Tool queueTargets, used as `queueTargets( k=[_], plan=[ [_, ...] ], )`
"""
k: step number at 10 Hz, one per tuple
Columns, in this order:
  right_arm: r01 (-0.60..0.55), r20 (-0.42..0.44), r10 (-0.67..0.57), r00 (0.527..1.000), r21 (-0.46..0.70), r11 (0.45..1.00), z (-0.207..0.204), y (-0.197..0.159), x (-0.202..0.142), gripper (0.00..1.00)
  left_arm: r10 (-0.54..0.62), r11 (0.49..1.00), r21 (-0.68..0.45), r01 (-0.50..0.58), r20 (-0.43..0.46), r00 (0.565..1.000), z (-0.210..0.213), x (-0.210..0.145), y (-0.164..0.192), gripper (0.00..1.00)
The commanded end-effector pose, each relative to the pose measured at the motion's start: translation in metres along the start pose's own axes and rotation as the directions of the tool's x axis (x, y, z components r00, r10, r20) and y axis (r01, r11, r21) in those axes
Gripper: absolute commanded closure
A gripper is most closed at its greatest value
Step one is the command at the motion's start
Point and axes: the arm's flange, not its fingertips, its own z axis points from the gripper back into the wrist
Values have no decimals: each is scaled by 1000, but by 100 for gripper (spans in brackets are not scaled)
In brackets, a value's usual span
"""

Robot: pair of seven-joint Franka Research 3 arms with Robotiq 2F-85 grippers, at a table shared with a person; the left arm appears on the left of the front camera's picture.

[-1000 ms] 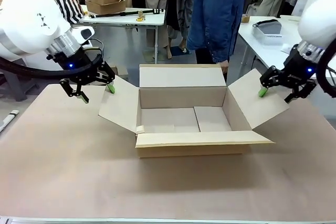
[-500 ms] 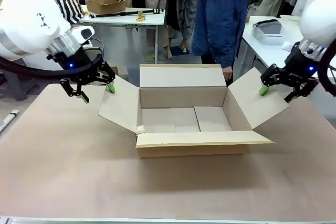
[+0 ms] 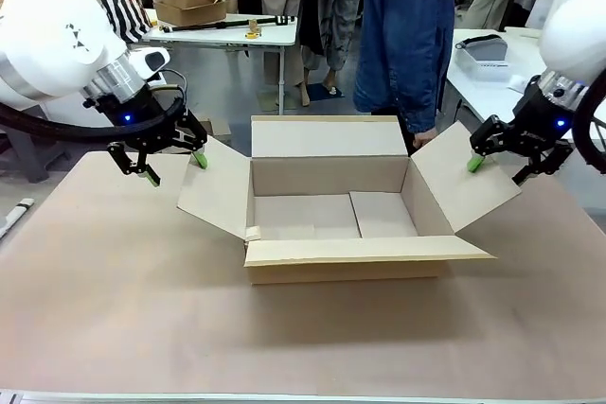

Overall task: Pack the gift set into the box.
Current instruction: Lift both hands away from the flaps of the Package Box.

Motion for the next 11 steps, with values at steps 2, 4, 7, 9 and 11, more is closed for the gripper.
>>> queueTargets(
  k=[2,4,7,9,11],
  plan=[
    [6,-1,-6,1000,-28,1000,1,-1,-1,0,12,1000,17,-12,12,1000,2,0,-1,0],
    [6,-1,-6,1000,-28,1000,1,-1,-1,0,12,1000,17,-12,12,1000,2,0,-1,0],
    [6,-1,-6,1000,-28,1000,1,-1,-1,0,12,1000,17,-12,12,1000,2,0,-1,0],
    [6,-1,-6,1000,-28,1000,1,-1,-1,0,12,1000,17,-12,12,1000,2,0,-1,0],
    [6,-1,-6,1000,-28,1000,1,-1,-1,0,12,1000,17,-12,12,1000,2,0,-1,0]
  ],
)
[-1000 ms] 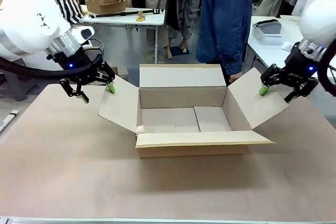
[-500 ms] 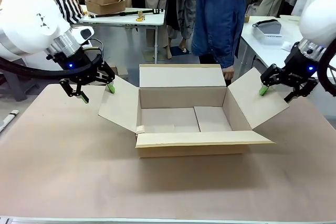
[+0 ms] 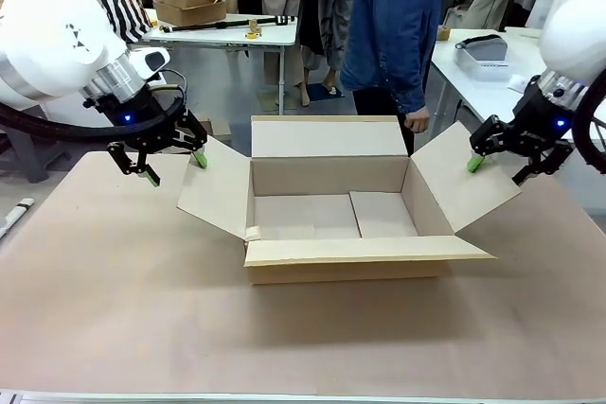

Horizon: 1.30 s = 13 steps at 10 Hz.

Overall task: Pack the gift set into the box.
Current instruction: Lift both hands away from the flaps of the Package Box.

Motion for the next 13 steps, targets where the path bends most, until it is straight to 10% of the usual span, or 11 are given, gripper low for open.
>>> queueTargets(
  k=[1,13],
  plan=[
    [6,-1,-6,1000,-28,1000,1,-1,-1,0,12,1000,17,-12,12,1000,2,0,-1,0],
    [6,-1,-6,1000,-28,1000,1,-1,-1,0,12,1000,17,-12,12,1000,2,0,-1,0]
  ],
)
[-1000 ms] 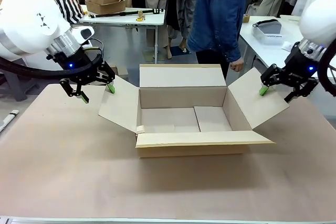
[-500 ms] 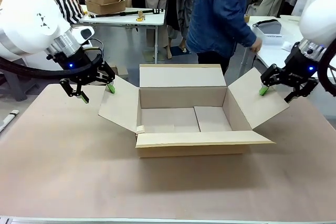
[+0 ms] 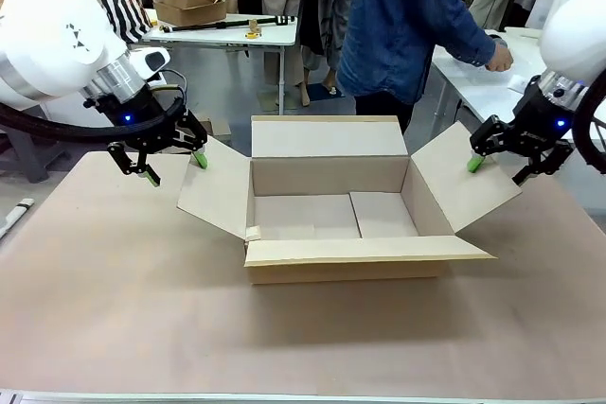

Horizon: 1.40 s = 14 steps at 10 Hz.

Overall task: Pack the gift set into the box.
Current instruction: Lift both hands away from the flaps of the Package Box.

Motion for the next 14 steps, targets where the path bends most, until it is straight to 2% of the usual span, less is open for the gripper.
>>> queueTargets(
  k=[1,14],
  plan=[
    [6,-1,-6,1000,-28,1000,1,-1,-1,0,12,1000,17,-12,12,1000,2,0,-1,0],
    [6,-1,-6,1000,-28,1000,1,-1,-1,0,12,1000,17,-12,12,1000,2,0,-1,0]
  ],
)
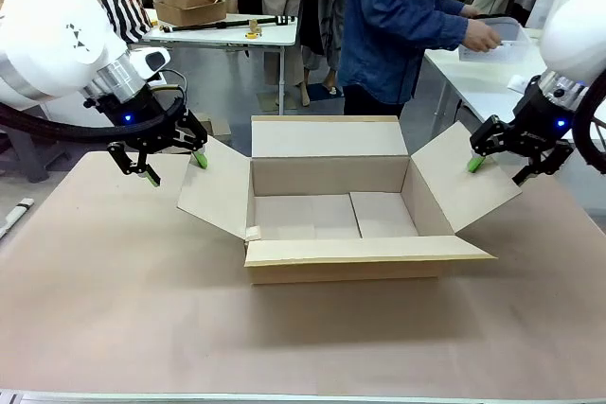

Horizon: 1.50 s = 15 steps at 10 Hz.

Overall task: Pack the gift set into the box.
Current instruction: Lift both hands away from the flaps of the Package Box.

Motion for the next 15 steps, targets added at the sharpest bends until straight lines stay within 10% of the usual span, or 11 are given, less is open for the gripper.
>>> queueTargets(
  k=[1,15],
  plan=[
    [6,-1,-6,1000,-28,1000,1,-1,-1,0,12,1000,17,-12,12,1000,2,0,-1,0],
    [6,-1,-6,1000,-28,1000,1,-1,-1,0,12,1000,17,-12,12,1000,2,0,-1,0]
  ],
)
